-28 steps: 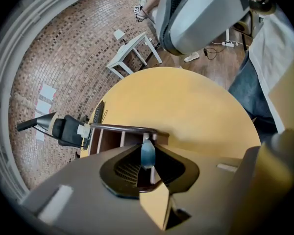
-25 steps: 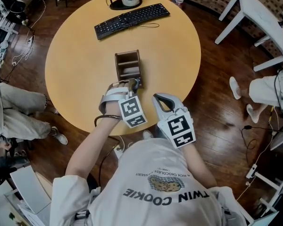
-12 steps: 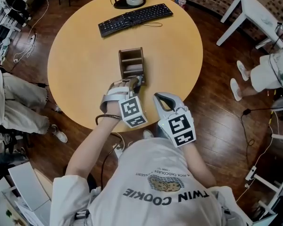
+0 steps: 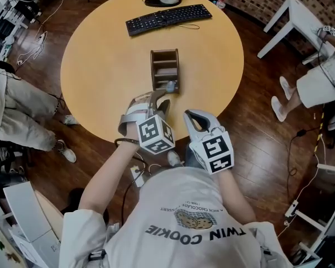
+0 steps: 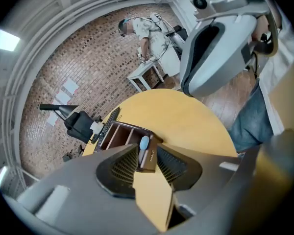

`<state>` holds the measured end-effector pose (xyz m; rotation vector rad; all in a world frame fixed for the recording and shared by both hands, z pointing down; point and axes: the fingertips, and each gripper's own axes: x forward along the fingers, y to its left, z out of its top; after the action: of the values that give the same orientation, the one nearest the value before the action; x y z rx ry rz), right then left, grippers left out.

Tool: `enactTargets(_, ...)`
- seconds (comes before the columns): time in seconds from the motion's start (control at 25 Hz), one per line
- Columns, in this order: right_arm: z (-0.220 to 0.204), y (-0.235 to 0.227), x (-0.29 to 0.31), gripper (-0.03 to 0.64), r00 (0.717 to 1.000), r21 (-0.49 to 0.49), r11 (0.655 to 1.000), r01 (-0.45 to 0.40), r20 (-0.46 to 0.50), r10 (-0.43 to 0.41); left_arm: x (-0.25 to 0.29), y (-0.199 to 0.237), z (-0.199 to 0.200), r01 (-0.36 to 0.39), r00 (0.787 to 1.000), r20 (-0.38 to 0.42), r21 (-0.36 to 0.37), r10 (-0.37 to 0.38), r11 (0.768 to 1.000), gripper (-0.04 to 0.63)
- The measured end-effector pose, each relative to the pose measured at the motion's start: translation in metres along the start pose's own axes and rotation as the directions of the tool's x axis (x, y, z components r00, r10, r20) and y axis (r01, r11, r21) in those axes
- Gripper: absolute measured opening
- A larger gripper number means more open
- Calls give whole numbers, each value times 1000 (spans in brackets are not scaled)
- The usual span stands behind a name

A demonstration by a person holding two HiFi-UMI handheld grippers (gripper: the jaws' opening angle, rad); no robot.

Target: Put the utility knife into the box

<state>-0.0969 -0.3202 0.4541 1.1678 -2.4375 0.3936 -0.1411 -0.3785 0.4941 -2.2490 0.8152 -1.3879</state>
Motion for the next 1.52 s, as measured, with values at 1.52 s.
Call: enactTargets(1.52,-95,23,-216,2,940,-23,944,-330,86,331,-149,-200,161,-239,963,-48,-615,267,752,8)
